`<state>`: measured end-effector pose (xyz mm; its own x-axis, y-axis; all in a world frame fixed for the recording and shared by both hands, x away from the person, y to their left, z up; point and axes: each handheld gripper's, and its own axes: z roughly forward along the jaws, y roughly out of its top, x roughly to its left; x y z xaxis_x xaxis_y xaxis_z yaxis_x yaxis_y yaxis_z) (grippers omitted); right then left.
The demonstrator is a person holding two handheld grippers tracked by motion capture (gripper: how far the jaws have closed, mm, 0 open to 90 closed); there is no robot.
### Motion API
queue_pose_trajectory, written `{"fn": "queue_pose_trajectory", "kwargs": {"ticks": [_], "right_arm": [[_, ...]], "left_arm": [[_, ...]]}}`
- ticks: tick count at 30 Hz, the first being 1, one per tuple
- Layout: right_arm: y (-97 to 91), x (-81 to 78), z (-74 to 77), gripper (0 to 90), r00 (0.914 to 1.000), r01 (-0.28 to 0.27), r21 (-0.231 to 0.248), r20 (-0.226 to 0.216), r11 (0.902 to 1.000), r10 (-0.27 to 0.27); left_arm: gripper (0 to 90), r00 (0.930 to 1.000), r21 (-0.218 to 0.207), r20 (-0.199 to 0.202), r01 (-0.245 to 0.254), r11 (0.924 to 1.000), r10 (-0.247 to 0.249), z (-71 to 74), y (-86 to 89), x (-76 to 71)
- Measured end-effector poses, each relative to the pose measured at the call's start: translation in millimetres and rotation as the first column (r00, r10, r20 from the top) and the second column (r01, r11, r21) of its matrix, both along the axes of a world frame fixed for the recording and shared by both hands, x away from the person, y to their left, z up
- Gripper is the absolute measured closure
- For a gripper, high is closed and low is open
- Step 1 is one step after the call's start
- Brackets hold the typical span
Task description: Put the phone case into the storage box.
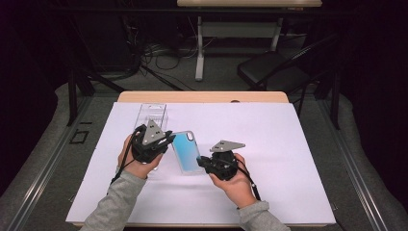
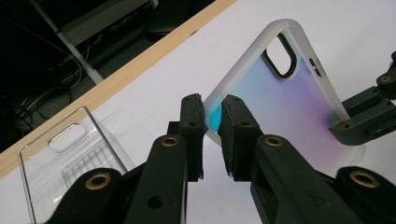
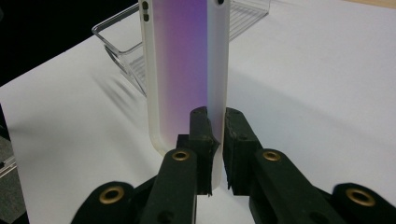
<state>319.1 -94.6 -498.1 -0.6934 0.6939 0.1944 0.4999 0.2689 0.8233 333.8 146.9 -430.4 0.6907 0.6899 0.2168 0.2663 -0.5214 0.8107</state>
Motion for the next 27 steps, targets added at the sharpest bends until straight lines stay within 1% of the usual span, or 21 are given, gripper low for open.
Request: {"fn": "queue_pose_trajectory", "kwargs": {"ticks": [5, 12, 27], "right_arm": [[0.1, 0.2, -0.2, 83.0, 1.0, -0.003, 0.001, 0.002, 1.0, 0.003], [0.5, 0.0, -0.6, 82.9, 1.0, -0.003, 0.002, 0.004, 1.0, 0.003], [0.7, -0.1, -0.5, 82.8, 1.0, -0.003, 0.004, 0.004, 1.0, 0.003]], "left_arm": [[79.9, 0.9998, 0.001, -0.008, -0.017, 0.9999, 0.017, 0.1, -0.2, -1.0], [80.1, 0.9996, 0.002, -0.012, -0.024, 0.9997, 0.024, 0.3, -0.2, -1.4], [80.3, 0.9995, 0.0, -0.017, -0.027, 0.9996, 0.027, 0.5, 0.2, -1.4]]}}
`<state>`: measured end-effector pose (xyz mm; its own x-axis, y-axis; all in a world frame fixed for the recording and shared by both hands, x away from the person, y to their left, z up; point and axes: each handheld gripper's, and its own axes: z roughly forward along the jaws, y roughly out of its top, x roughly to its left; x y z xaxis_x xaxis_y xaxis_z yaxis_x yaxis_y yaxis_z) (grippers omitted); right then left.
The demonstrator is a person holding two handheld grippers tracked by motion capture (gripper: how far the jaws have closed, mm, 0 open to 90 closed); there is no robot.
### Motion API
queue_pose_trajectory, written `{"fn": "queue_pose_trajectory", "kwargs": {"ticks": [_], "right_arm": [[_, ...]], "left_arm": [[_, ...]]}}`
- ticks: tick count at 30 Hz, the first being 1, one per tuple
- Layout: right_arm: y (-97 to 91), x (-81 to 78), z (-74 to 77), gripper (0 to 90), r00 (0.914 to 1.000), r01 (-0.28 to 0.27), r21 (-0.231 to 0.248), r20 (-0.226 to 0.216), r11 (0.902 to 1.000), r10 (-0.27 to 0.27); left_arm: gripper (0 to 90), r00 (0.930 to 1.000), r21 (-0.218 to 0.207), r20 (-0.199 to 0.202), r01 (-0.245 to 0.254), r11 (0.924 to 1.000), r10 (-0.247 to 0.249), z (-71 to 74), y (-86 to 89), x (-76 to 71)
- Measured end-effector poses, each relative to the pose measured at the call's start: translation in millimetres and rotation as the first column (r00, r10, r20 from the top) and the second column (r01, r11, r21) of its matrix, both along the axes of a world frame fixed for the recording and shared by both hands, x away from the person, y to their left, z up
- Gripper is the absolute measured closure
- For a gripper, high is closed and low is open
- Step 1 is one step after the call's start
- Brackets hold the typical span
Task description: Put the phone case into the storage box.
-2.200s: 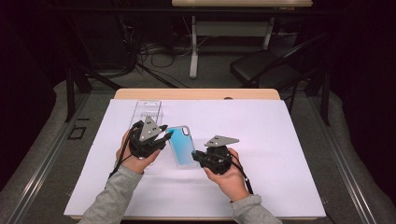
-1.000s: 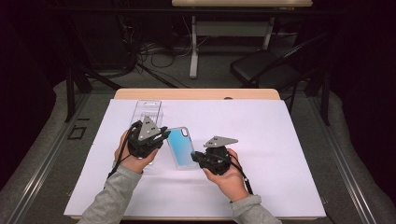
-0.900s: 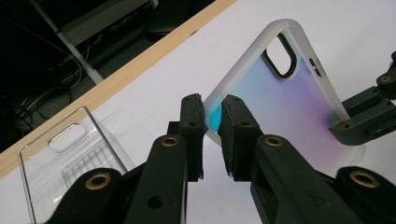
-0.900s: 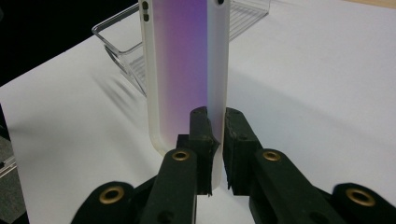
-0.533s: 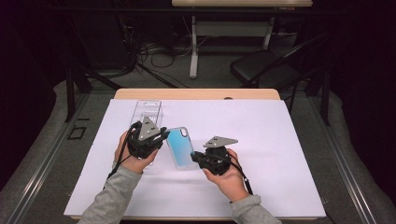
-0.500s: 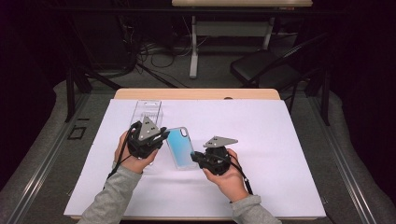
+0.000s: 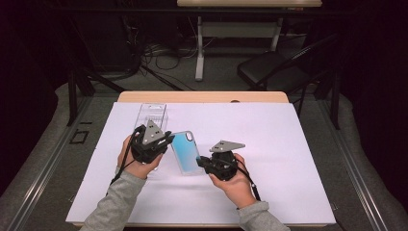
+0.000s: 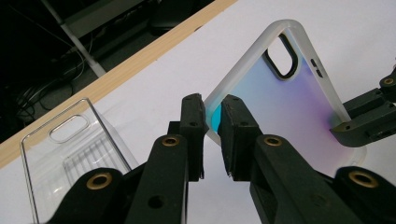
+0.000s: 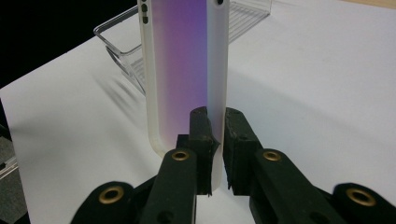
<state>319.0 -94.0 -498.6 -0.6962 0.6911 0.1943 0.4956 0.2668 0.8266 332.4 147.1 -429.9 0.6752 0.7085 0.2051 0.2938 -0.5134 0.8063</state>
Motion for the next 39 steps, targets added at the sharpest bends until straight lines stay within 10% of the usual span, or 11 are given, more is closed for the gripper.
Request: {"fn": "queue_pose_trajectory", "kwargs": {"ticks": [39], "right_arm": [[-1.3, 1.5, 0.3, 70.8, 1.0, 0.004, 0.043, -0.004, 0.9991, -0.004]], "left_arm": [[80.4, 1.0, -0.019, -0.002, -0.008, 0.9998, 0.008, -1.1, 3.8, 2.8]]}}
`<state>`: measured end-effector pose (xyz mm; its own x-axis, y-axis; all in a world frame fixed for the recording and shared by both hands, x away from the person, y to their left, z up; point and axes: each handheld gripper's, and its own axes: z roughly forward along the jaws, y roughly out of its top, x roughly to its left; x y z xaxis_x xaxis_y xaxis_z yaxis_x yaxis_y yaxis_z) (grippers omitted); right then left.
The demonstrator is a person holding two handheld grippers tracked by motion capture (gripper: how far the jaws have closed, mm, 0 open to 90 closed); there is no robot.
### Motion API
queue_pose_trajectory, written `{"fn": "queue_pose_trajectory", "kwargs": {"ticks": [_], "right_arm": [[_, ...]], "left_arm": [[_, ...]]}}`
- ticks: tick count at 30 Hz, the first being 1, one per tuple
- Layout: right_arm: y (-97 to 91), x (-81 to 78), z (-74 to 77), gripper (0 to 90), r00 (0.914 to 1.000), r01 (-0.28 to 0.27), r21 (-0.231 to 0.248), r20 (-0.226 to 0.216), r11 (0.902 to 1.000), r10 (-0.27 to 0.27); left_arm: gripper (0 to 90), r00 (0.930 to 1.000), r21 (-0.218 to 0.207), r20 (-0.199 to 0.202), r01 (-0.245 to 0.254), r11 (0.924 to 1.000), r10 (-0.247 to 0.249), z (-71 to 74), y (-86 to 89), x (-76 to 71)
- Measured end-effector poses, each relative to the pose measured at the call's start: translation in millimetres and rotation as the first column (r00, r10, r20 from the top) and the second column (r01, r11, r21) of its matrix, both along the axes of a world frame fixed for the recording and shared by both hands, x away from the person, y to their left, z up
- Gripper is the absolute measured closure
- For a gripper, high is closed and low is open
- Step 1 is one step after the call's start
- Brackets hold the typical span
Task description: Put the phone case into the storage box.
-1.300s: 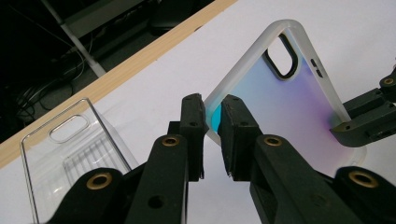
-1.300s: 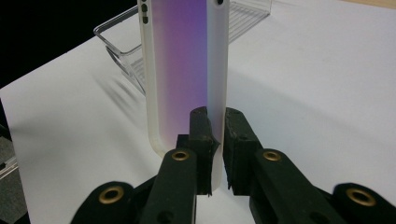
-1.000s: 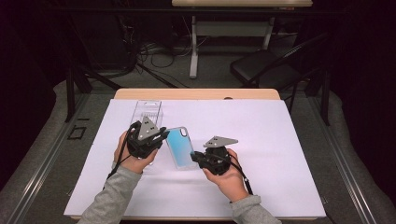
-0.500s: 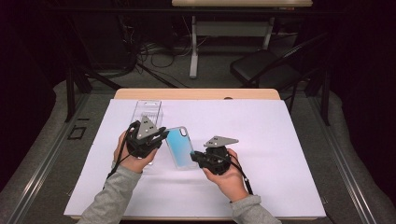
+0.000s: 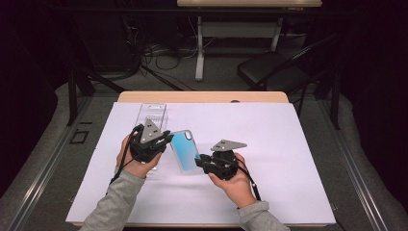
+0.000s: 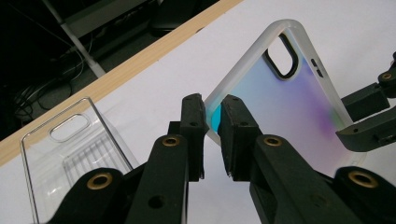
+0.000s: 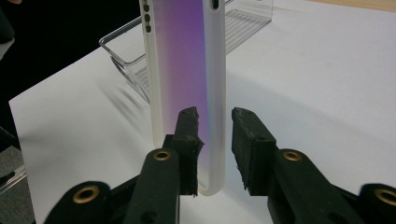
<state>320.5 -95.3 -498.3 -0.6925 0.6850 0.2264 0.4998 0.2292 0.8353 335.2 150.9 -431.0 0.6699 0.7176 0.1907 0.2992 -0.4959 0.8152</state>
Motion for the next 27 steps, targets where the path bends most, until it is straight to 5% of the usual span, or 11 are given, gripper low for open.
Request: {"fn": "queue_pose_trajectory", "kwargs": {"ticks": [16, 27], "right_arm": [[-4.9, 2.3, 5.7, 57.3, 0.9988, 0.011, 0.004, 0.047, 0.9999, -0.012], [-16.9, 9.8, 9.9, 54.7, 0.9985, 0.038, -0.01, 0.04, 0.9992, -0.038]], "left_arm": [[80.3, 0.9995, 0.019, 0.027, -0.014, 0.9997, 0.014, -2.8, 4.7, 4.5], [80.2, 0.9989, -0.022, 0.027, -0.036, 0.9991, 0.037, -1.3, 16.5, 9.1]]}}
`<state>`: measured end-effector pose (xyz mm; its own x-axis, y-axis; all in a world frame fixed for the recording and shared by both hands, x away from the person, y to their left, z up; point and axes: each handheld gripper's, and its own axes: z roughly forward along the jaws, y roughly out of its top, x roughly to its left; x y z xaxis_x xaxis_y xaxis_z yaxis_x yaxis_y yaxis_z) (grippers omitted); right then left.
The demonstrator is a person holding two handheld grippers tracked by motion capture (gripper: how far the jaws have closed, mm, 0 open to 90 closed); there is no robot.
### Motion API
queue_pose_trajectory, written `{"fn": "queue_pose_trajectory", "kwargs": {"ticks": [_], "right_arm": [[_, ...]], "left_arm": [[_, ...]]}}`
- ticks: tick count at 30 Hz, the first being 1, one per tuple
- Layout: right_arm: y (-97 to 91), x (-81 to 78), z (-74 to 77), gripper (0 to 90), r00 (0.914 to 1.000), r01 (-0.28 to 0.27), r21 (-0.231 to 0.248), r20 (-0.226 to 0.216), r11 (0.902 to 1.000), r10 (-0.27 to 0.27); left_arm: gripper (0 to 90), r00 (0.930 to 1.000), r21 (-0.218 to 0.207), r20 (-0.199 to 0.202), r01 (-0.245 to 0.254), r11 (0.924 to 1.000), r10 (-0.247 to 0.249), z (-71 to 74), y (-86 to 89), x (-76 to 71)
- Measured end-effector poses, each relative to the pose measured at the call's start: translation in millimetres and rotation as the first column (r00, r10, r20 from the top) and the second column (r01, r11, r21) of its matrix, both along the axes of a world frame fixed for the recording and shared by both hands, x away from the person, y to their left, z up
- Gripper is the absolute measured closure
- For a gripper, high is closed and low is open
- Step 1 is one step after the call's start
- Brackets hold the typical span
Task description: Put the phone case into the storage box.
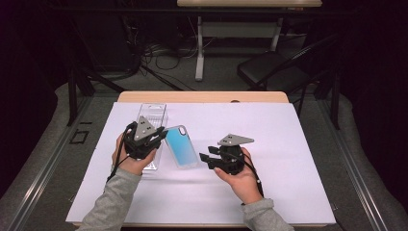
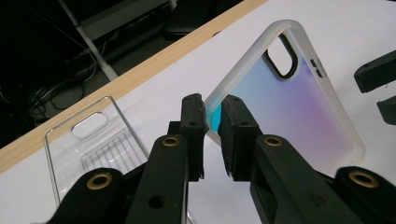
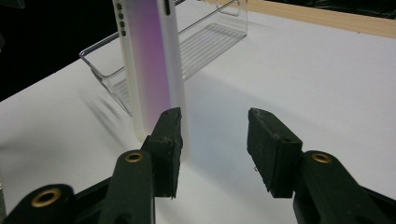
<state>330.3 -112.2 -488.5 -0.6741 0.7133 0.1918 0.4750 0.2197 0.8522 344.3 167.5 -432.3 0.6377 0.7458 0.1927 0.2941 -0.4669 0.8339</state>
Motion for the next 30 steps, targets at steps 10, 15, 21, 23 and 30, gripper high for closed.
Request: {"fn": "queue_pose_trajectory", "kwargs": {"ticks": [10, 15, 21, 23, 30], "right_arm": [[-6.4, 5.4, 0.1, 51.0, 0.9999, 0.012, -0.019, 0.007, 0.9997, -0.012], [-7.2, 6.5, 0.0, 50.4, 1.0, 0.008, -0.018, 0.004, 0.9998, -0.008], [-9.9, 8.4, -0.5, 48.4, 0.9997, 0.022, -0.029, -0.011, 0.9993, -0.022], [-11.0, 9.2, -0.7, 48.5, 0.9996, 0.024, -0.027, -0.013, 0.9994, -0.024], [-14.3, 10.6, -0.3, 48.5, 0.9989, 0.039, -0.012, -0.023, 0.9992, -0.04]], "left_arm": [[80.2, 0.9995, -0.02, 0.006, -0.03, 0.9994, 0.03, 3.3, 12.6, 3.6], [80.1, 0.9987, -0.037, 0.018, -0.047, 0.9982, 0.047, 5.9, 21.7, 5.0], [80.2, 0.9973, -0.054, 0.024, -0.068, 0.9962, 0.069, 8.1, 31.3, 6.6], [80.2, 0.997, -0.059, 0.025, -0.072, 0.9957, 0.074, 9.2, 34.6, 6.9], [80.2, 0.9956, -0.083, 0.029, -0.086, 0.9928, 0.089, 12.0, 42.7, 10.2]]}}
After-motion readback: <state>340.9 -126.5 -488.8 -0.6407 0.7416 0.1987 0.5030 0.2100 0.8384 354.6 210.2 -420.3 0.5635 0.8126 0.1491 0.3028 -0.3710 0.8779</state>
